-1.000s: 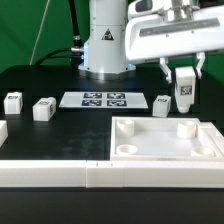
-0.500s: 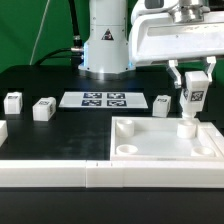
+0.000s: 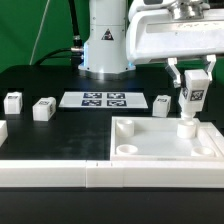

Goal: Assemble one leg

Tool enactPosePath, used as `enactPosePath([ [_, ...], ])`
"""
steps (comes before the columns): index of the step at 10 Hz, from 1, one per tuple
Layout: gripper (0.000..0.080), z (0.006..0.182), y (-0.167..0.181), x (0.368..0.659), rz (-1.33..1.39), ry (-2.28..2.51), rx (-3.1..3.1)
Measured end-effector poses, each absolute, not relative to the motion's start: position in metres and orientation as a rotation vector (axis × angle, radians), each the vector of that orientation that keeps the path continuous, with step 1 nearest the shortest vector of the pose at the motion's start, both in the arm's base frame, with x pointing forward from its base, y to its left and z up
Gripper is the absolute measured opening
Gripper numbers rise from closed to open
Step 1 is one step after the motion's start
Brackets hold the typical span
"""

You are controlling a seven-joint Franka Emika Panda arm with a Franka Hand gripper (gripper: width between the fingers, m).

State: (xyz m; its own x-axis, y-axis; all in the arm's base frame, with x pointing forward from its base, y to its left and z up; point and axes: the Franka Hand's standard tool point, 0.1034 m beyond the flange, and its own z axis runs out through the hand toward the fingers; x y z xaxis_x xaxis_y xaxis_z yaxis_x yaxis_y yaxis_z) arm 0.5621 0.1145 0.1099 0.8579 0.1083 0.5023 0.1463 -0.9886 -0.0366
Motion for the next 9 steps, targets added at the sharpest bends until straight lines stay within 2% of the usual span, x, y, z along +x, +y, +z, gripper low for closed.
enactPosePath([
  [3,0.0291,0.099,0.119,0.605,-0.817,-0.178,-2.938],
  [5,0.0291,0.099,0.117,0.608,-0.835,-0.181,-2.937],
  [6,0.0291,0.101,0.116,0.609,-0.879,-0.178,-2.930],
  [7,0.0291,0.097,0.110,0.608,-0.983,-0.166,-2.915],
  [8,0.0291,0.083,0.115,0.601,-0.836,-0.177,-2.943],
  [9,0.0291,0.088,0.115,0.604,-0.867,-0.175,-2.936],
])
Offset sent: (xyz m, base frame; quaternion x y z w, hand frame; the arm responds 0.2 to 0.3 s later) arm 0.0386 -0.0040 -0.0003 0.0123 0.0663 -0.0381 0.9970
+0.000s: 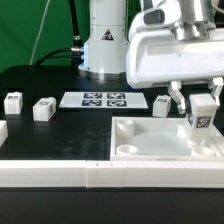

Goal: Assemble one leg

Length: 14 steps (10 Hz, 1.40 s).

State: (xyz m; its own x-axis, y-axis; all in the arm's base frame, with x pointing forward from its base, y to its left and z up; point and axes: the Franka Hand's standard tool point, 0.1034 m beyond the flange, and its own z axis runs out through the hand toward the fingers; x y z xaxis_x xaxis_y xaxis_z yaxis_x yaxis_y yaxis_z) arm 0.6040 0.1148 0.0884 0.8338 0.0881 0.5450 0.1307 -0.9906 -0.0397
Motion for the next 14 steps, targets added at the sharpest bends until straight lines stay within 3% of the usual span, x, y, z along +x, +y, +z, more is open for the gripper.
enactPosePath([
  [5,0.0291,0.081,0.119,0.610,-0.858,-0.179,-2.934],
  [10,0.0291,0.097,0.110,0.616,-0.890,-0.160,-2.930],
  [14,0.0291,0.091,0.117,0.634,-0.893,-0.130,-2.920],
])
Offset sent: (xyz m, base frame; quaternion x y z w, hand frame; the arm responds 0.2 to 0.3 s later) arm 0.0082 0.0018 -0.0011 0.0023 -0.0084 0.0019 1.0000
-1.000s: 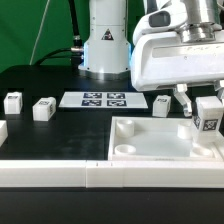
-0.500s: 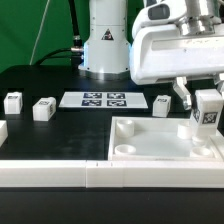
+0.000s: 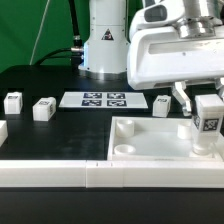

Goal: Assemble one leg

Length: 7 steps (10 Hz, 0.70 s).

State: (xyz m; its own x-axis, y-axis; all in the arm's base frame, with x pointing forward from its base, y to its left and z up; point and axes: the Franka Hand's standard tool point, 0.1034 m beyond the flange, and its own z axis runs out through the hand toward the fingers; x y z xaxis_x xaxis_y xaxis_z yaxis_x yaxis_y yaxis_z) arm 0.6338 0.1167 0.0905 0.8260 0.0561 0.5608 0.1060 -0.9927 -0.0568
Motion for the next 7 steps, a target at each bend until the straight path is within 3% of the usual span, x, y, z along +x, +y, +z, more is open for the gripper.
enactPosePath([
  [7,0.0291,0.074,0.121,0.608,-0.944,-0.149,-2.924],
])
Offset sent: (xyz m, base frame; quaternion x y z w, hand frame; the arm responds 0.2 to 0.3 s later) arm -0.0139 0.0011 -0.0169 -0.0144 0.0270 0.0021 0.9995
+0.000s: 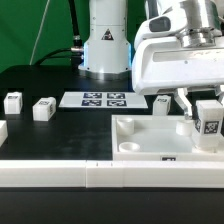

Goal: Assemble one leg

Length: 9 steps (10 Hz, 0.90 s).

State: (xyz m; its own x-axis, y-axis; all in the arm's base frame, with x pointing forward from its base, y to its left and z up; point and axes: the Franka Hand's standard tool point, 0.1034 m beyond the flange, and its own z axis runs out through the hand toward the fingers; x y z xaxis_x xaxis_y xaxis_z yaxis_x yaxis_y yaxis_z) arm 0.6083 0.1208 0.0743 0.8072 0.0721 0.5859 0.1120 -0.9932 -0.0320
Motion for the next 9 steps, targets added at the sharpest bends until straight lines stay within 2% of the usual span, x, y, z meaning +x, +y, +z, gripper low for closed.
enactPosePath([
  [5,0.0292,0.0698,0.1208,0.6026,-0.867,-0.117,-2.947],
  [7,0.0614,0.0696,0.1208,0.6025,-0.867,-0.117,-2.947],
  [9,0.0639,0.0693,0.1208,0.6024,-0.866,-0.117,-2.947],
])
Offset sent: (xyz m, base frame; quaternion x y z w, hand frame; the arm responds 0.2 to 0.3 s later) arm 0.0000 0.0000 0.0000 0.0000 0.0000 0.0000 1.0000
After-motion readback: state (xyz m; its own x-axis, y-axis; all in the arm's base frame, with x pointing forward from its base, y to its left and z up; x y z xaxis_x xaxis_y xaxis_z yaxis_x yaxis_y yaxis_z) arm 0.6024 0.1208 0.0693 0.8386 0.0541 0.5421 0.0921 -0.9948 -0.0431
